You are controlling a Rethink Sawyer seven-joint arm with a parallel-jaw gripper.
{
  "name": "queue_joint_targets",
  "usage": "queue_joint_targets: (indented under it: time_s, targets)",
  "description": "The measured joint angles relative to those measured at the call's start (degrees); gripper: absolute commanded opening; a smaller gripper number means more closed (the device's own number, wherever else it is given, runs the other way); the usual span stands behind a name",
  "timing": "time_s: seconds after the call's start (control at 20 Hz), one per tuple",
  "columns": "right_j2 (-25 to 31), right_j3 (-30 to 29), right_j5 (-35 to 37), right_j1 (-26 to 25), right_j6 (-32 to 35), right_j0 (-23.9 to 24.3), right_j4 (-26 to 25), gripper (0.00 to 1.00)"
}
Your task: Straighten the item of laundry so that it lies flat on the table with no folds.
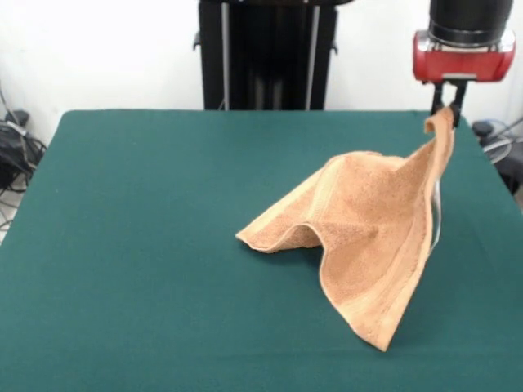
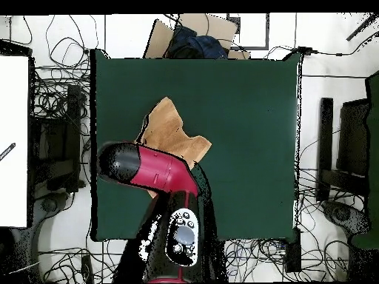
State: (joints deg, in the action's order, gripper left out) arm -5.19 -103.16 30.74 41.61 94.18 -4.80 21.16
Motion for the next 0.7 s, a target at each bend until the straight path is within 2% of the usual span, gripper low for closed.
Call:
queue_joint_targets:
  time_s: [0.25, 0.3, 0.7]
  targets:
    - [-0.59, -0.02, -0.96, -0.04, 0.05, -0.01, 0.0, 0.0]
    - [-0.98, -0.02, -1.33, -0.02, 0.05, -0.01, 0.0, 1.0]
    - [-1.59, -0.02, -2.1, -0.01, 0.05, 0.03, 0.0, 1.0]
